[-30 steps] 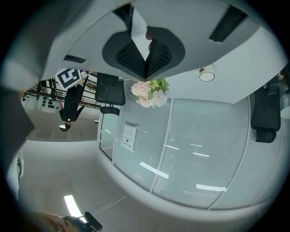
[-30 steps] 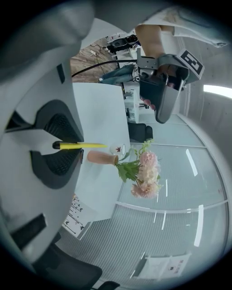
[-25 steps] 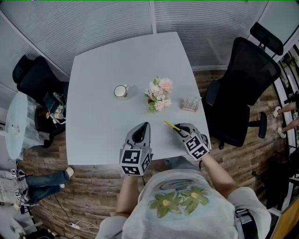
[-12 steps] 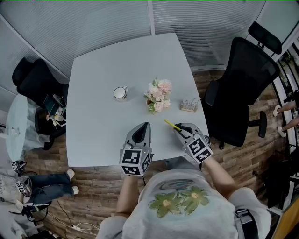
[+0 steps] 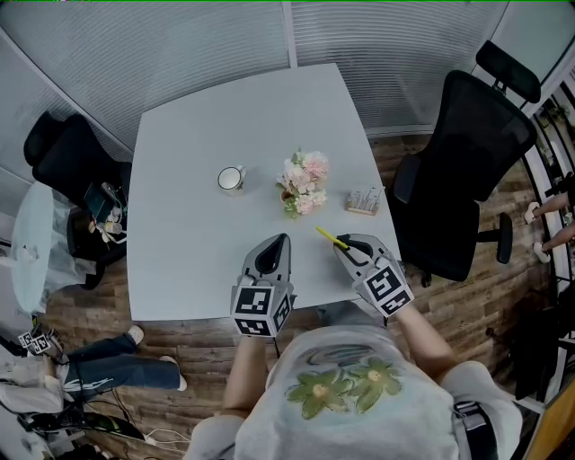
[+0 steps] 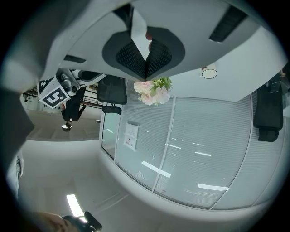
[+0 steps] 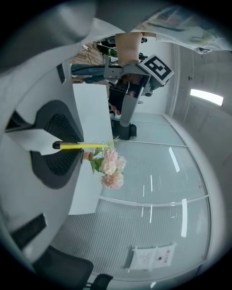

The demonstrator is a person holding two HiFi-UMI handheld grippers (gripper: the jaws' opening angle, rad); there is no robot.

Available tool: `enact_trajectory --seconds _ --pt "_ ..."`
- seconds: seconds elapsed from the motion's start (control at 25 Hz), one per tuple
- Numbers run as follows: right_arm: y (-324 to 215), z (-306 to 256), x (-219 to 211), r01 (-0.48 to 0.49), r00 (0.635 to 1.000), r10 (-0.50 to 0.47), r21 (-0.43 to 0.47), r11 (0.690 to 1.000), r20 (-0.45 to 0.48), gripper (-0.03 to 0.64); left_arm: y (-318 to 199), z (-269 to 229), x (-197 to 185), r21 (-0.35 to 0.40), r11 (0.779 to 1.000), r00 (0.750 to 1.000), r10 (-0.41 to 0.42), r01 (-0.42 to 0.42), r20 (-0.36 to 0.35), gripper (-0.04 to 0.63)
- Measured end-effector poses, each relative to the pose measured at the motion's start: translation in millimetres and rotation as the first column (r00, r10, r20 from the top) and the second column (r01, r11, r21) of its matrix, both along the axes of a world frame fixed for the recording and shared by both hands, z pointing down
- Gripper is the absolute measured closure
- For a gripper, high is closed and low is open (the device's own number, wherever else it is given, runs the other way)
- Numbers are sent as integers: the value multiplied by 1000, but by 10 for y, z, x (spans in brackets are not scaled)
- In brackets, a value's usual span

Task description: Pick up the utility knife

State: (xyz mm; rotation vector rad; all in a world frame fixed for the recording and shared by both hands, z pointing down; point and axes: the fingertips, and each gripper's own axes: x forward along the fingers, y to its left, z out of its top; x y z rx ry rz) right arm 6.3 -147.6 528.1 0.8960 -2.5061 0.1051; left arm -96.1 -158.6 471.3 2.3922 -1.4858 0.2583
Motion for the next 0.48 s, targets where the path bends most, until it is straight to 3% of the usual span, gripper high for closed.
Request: enact_trajectory --seconds 0.48 --pt "11 -388 8 -15 999 12 63 998 47 561 23 -46 85 10 1000 1000 15 -15 -1 584"
